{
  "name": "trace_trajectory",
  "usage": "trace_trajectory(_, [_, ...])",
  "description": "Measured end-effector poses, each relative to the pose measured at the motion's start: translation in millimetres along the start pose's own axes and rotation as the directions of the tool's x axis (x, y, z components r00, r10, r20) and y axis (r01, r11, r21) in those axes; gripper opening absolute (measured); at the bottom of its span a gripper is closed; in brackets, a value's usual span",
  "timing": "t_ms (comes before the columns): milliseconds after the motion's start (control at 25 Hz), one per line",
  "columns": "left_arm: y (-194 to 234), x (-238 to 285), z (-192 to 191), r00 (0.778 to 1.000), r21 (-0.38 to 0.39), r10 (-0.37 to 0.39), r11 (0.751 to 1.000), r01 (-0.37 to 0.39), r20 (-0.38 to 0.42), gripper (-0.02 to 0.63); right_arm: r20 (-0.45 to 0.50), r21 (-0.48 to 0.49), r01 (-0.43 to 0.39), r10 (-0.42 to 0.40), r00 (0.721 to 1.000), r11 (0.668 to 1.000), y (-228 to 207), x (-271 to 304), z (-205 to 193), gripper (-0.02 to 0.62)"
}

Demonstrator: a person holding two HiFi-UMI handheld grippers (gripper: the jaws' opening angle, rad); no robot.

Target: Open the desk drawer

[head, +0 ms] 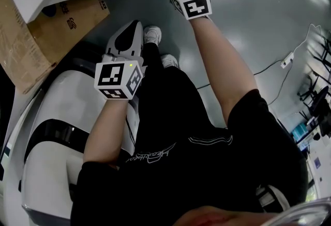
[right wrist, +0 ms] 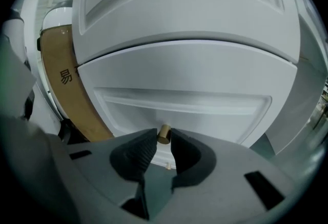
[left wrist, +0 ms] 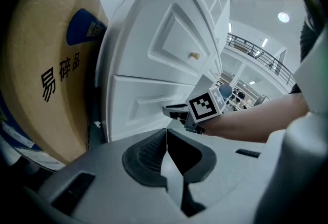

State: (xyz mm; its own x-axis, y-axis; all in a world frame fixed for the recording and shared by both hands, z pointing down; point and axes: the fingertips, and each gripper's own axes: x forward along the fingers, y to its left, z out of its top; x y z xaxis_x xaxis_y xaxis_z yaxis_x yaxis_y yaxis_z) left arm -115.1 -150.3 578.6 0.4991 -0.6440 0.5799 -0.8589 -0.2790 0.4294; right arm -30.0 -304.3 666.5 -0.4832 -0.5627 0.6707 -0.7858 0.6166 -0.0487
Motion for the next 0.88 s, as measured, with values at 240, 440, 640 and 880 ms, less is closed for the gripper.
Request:
trace_trajectory(240, [-1.1,3.3,-7.8,1.000,0.035,0.007,0.999,-0.006,-0.019,0.005,0.012,-0.017,0.021,-0.021,1.000,1.000,0.1,0.7,0.0,0.083])
trace_trajectory(440, [-4.5,7.4,-11.0,0.999,0.071,0.003,0.997,-0.001,-0.032,0.005,0.017,-0.023,0.009,-0.009,1.000,1.000,-0.3,0.6,-0.6,0.083])
trace_trajectory(640, [-4.7,8.7,-13.4,0.999,0.072,0.021,0.997,-0.019,-0.033,0.005,0.015,-0.020,0.005,-0.005,1.000,1.000,0.8,-3.9,-4.4,0.082])
trace_trajectory(880, [-13.0,7.6,-19.7,0.999,0.061,0.032,0.998,-0.031,-0.024,0.005,0.008,-0.020,-0.008,0.008,1.000,1.000,4.0,-12.4,-12.2,0.083])
